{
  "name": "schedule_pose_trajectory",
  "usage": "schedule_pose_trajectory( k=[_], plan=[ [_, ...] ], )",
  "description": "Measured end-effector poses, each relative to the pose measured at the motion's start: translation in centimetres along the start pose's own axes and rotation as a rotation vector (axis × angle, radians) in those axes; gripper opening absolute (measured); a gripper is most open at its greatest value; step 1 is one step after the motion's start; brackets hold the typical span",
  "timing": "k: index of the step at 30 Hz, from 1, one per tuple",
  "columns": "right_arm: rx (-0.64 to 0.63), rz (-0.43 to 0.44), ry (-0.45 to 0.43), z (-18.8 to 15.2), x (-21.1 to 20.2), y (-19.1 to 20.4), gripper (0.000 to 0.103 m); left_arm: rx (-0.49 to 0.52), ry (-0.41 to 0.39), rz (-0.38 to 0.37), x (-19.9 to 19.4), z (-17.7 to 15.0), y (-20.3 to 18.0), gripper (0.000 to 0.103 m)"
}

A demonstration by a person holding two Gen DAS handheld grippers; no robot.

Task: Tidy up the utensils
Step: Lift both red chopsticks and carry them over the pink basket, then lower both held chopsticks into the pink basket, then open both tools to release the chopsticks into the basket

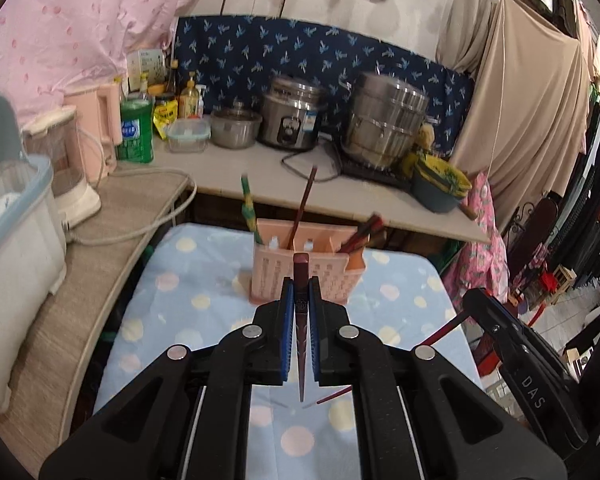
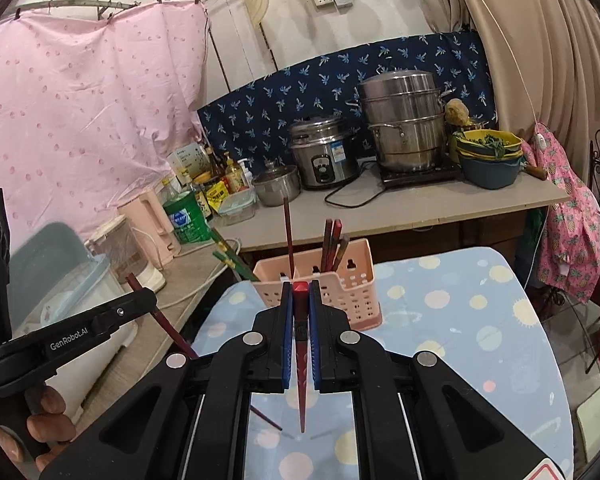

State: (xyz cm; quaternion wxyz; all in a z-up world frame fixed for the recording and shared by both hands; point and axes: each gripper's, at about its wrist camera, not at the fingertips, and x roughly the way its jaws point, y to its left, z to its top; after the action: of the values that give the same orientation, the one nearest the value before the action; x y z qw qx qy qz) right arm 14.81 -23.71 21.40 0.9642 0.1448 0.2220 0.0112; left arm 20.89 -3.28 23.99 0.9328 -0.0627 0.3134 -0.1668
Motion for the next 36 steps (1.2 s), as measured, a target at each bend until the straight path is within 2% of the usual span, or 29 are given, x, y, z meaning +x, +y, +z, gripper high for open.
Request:
schedule_pose_trajectory(
  k=[11, 17, 23, 31, 36],
  plan=[
    [0.032, 0.019, -0.175, 9.8, 3.1, 0.4, 0.007, -0.024, -0.17, 0.031, 1.3, 9.7, -0.3, 0.007],
    [0.039, 0.002, -0.205, 13.3, 6.8, 0.5, 0.007, -0.006, -0.207, 0.069, 4.2, 12.0, -0.2, 0.007],
    [0.028, -0.028, -0.154, 12.6, 11.1, 0.0, 0.007, 0.002, -0.181, 0.093, 7.7, 12.3, 0.8, 0.007],
    [0.041, -0.035, -0.06, 9.5, 15.0, -1.0, 0.007, -0.007, -0.109, 0.099, 11.7, 10.4, 1.7, 0.007],
    [0.03, -0.039, -0.024, 8.3, 16.0, -1.1, 0.007, -0.008, -0.066, 0.097, 13.2, 9.0, 1.9, 0.008]
  ],
)
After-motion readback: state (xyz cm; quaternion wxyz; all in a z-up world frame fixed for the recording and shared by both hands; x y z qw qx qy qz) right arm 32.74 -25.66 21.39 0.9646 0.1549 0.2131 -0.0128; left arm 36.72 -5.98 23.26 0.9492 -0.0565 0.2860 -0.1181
